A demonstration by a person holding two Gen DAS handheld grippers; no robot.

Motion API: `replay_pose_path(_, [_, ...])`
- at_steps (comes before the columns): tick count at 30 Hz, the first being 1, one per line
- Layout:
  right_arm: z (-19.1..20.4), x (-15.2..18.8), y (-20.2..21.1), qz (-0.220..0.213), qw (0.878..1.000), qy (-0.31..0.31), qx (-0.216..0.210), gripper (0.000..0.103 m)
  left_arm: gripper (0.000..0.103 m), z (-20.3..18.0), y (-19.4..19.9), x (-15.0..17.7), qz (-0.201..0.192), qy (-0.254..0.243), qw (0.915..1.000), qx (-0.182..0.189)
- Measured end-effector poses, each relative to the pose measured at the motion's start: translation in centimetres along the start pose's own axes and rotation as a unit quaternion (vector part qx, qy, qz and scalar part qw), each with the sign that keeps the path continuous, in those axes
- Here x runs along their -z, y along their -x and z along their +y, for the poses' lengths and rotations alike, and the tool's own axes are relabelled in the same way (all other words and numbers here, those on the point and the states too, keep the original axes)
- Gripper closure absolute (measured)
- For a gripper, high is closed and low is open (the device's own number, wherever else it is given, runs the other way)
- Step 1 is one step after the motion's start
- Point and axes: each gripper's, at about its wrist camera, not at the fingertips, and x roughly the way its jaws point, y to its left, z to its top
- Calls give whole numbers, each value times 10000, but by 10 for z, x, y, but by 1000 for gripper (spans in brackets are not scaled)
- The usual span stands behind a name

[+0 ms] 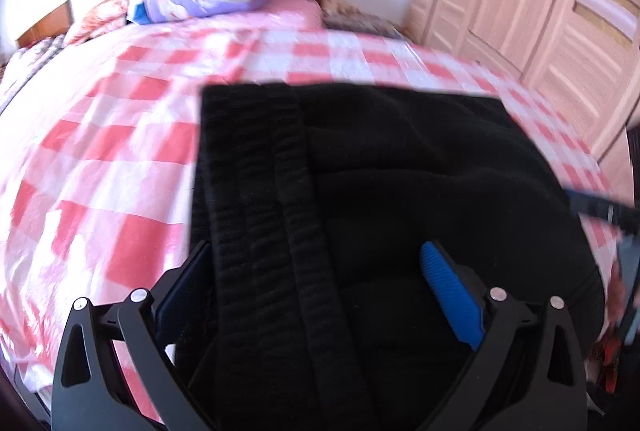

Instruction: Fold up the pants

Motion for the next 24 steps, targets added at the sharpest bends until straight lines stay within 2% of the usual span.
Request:
replay_pose_path(5, [0, 31, 35, -347, 9993, 25, 99, 4, 2, -10, 57, 12, -643, 128, 9976, 221])
replay_pose_path(7, [-1, 39, 43, -482, 9986, -52, 206, 4, 2, -14, 68, 16, -786, 174, 9964, 251])
replay_pose_path(9, [-2, 45, 42, -469, 9986, -242, -38, 4, 2, -21, 62, 18, -691, 79, 9974, 179])
replay_pose_path(10, [2, 47, 35, -291, 9990, -273, -192, 4, 2, -24, 55, 17, -544, 32, 9985, 86])
replay_pose_path(11, [10, 51, 30, -121, 9994, -199, -270, 4, 2, -26, 44, 18, -328, 31, 9993, -157])
replay_pose_path(12, [14, 53, 29, -73, 9993, -139, -326, 4, 2, -26, 42, 20, -301, 73, 9991, -290])
replay_pose_path(13, [18, 55, 26, -6, 9987, -71, -501, 4, 2, -23, 43, 22, -360, 166, 9988, -286])
replay_pose_path(15, [15, 56, 24, 65, 9971, -188, -734, 4, 2, -9, 51, 28, -537, 517, 9972, 60])
replay_pose_path(17, [10, 57, 21, 73, 9975, -295, -641, 4, 2, 7, 52, 32, -512, 840, 9946, 335])
replay_pose_path(19, [7, 60, 17, 92, 9984, -288, -477, 4, 2, 18, 43, 37, -188, 906, 9957, 38])
replay_pose_path(20, [8, 63, 16, 88, 9985, -272, -466, 4, 1, 21, 35, 39, 1, 835, 9965, 92])
replay_pose_path(22, [13, 64, 17, 4, 9994, -146, -311, 4, 1, 25, 35, 42, -18, 956, 9951, 252])
replay_pose_path(24, [20, 63, 25, -83, 9999, -39, -87, 4, 1, 22, 40, 42, -30, 952, 9954, 106])
